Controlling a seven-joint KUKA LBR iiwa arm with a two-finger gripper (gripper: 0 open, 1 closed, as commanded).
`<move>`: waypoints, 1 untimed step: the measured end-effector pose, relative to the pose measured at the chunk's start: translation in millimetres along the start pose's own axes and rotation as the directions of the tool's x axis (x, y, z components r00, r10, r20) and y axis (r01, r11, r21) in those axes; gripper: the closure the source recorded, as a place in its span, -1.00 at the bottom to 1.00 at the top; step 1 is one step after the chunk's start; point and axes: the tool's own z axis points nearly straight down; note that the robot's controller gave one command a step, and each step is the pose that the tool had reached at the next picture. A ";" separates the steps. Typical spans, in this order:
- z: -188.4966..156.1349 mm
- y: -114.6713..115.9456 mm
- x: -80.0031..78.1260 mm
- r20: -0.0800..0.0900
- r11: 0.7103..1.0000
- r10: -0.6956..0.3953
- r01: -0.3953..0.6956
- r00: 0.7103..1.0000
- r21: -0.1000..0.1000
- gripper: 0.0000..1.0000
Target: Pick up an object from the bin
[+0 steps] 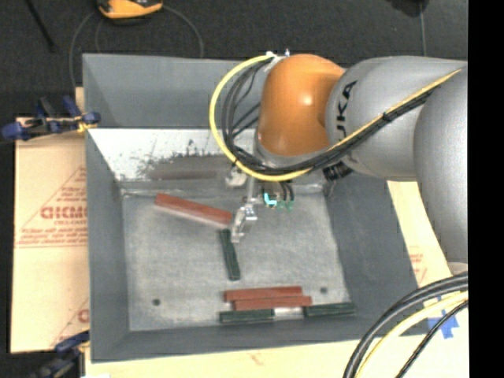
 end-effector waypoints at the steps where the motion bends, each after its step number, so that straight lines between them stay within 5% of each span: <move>1: -4.2 -0.2 -1.9 0.007 1.000 0.001 -0.001 1.000 -0.001 -1.00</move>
Offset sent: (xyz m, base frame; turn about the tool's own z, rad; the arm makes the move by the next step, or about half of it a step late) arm 0.0413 0.0497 -0.0904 0.1826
